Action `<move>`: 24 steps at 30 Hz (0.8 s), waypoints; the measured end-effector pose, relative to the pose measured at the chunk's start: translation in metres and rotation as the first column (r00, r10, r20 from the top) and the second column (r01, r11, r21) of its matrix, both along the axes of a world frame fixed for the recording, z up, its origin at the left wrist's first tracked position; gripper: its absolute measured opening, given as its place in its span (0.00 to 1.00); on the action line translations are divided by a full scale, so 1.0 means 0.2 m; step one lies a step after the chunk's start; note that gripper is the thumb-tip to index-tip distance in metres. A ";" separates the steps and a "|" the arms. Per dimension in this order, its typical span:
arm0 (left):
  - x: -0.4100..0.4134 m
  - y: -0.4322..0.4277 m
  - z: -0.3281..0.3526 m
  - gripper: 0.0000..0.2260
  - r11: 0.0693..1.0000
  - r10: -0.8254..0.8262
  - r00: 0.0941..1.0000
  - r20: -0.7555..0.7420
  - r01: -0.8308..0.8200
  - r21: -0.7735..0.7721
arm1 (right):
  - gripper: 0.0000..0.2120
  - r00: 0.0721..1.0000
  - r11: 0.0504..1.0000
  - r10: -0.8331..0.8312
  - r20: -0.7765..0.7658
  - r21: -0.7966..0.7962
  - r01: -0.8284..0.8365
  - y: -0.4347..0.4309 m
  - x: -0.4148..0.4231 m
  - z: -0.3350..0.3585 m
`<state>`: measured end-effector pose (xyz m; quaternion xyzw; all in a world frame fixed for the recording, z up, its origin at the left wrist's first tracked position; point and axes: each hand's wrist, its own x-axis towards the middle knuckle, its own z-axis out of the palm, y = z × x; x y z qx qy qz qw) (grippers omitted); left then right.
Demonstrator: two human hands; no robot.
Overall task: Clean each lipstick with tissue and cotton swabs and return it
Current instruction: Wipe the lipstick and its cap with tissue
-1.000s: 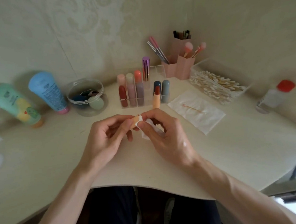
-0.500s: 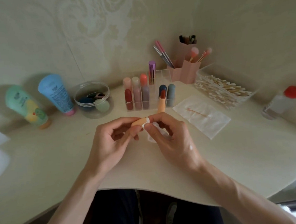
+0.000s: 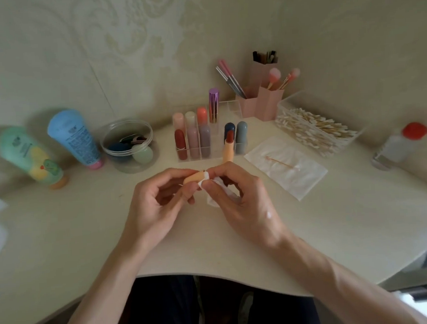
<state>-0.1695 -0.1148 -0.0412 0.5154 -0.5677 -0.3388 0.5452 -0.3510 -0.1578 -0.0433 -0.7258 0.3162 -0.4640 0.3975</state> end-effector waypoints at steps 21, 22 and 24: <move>-0.02 0.01 0.03 0.09 1.000 -0.016 0.998 0.069 0.014 0.028 | 0.03 0.999 0.999 -0.036 -0.023 -0.012 0.036 0.00 0.00 0.00; -0.01 0.01 0.03 0.07 1.000 0.008 0.997 0.071 -0.009 0.020 | 0.02 0.999 0.999 -0.033 -0.022 -0.004 0.033 0.00 0.00 0.00; -0.01 0.02 0.02 0.09 0.999 0.047 0.998 0.046 -0.048 0.005 | 0.02 0.999 1.000 -0.031 -0.018 -0.007 0.031 0.00 0.01 0.00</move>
